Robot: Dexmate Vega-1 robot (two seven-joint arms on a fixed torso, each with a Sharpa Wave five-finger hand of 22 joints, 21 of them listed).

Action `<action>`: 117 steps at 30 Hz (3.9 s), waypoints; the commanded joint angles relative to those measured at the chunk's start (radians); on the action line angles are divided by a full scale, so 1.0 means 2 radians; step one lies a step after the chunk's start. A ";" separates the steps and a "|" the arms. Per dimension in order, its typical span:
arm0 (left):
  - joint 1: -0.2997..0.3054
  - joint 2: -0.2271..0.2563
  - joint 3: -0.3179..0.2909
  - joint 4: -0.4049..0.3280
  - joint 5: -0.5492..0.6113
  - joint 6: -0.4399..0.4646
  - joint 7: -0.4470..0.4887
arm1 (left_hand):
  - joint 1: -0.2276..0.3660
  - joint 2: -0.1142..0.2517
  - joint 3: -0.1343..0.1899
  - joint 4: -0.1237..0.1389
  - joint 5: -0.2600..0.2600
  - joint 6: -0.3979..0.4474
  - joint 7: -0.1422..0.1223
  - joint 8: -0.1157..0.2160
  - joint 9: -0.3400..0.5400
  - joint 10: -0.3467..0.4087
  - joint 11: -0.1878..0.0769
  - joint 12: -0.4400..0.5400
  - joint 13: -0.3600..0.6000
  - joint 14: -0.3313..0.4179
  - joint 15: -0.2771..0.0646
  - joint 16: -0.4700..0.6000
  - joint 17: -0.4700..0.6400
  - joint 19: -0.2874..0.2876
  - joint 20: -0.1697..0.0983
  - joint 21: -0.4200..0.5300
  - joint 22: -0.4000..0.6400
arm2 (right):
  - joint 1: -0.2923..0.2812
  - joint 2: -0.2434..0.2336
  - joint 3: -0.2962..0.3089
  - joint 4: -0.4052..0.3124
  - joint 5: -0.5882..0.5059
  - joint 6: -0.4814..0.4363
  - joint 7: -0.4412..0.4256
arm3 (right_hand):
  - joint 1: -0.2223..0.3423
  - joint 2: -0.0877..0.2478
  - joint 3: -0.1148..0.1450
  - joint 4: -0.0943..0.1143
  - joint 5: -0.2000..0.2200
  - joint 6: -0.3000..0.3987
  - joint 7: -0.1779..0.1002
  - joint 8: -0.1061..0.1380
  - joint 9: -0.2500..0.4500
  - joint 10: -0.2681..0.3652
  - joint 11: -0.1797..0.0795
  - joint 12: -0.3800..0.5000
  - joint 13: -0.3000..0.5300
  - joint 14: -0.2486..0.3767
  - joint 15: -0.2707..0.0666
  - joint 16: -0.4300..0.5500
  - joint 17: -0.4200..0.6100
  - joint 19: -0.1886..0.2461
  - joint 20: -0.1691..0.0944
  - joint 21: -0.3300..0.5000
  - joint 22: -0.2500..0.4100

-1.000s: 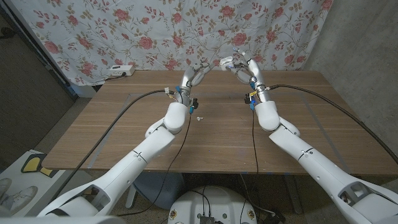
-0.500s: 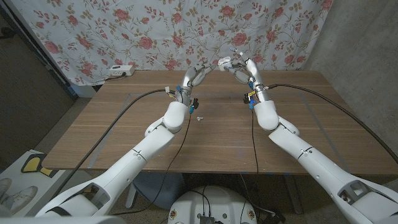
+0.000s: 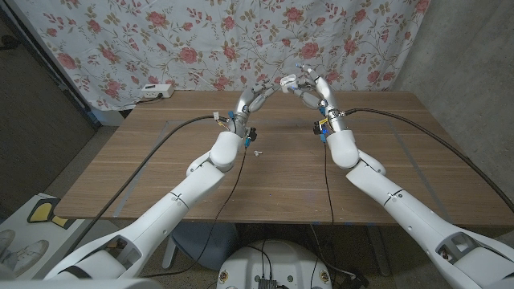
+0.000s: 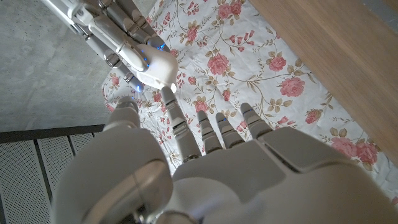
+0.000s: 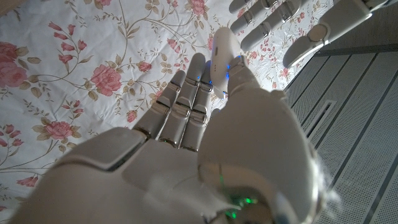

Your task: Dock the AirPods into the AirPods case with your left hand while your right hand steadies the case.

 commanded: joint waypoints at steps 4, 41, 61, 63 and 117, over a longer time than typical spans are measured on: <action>-0.003 0.000 0.003 0.004 -0.007 -0.001 -0.011 | 0.005 0.002 0.004 -0.003 0.001 0.000 -0.001 -0.004 -0.001 -0.001 -0.001 -0.001 0.000 -0.001 0.001 0.000 0.002 -0.005 0.002 0.000 0.001 | 0.002 -0.002 -0.003 -0.001 -0.001 0.000 0.002 | 0.001 0.006 -0.001 0.001 0.003 0.005 -0.001 0.005 0.002 0.062 -0.064 0.004 0.007 -0.003 -0.077 -0.001 0.002 -0.001 -0.001 0.002 0.001; 0.013 -0.004 -0.012 -0.009 -0.013 0.005 0.016 | 0.012 0.000 0.012 -0.009 0.001 0.007 0.003 -0.027 -0.001 0.012 -0.003 0.003 -0.001 0.005 -0.001 0.002 0.001 -0.002 0.002 0.003 0.001 | 0.003 0.002 0.011 0.015 0.026 -0.020 -0.014 | 0.001 0.007 -0.001 0.002 0.003 0.008 -0.001 0.005 0.002 0.061 -0.063 0.005 0.008 -0.002 -0.078 -0.004 0.007 -0.003 0.000 0.002 0.001; 0.027 0.033 -0.016 -0.088 0.010 0.114 0.030 | 0.010 -0.002 0.017 -0.009 0.004 -0.089 0.000 -0.050 0.002 0.036 0.005 0.011 0.000 -0.009 0.018 -0.001 0.001 -0.009 0.008 0.002 0.001 | 0.007 0.003 0.010 0.017 0.031 -0.028 -0.017 | 0.000 0.007 -0.001 0.001 0.004 0.013 0.000 0.006 0.002 0.062 -0.064 0.006 0.009 -0.001 -0.078 -0.005 0.010 -0.003 0.000 0.002 0.001; 0.027 0.041 -0.016 -0.099 0.014 0.129 0.027 | 0.011 -0.002 0.018 -0.009 0.004 -0.098 -0.002 -0.051 0.002 0.040 0.005 0.012 -0.001 -0.010 0.022 -0.001 0.000 -0.008 0.008 0.002 0.001 | 0.008 0.003 0.009 0.019 0.031 -0.026 -0.017 | 0.000 0.007 -0.001 0.001 0.004 0.013 0.000 0.006 0.002 0.062 -0.064 0.006 0.009 -0.001 -0.078 -0.005 0.010 -0.003 0.000 0.002 0.001; 0.033 0.170 0.040 -0.266 0.328 0.400 -0.025 | 0.012 -0.009 0.021 -0.007 0.004 -0.246 -0.017 -0.046 0.001 0.145 -0.014 0.026 0.001 0.023 0.012 0.012 -0.003 -0.010 0.012 0.001 -0.001 | -0.005 -0.002 0.017 0.005 0.046 -0.026 -0.010 | 0.000 0.007 -0.002 0.001 0.004 0.016 0.001 0.006 0.002 0.062 -0.063 0.007 0.009 0.002 -0.078 -0.010 0.015 -0.004 0.002 0.002 0.001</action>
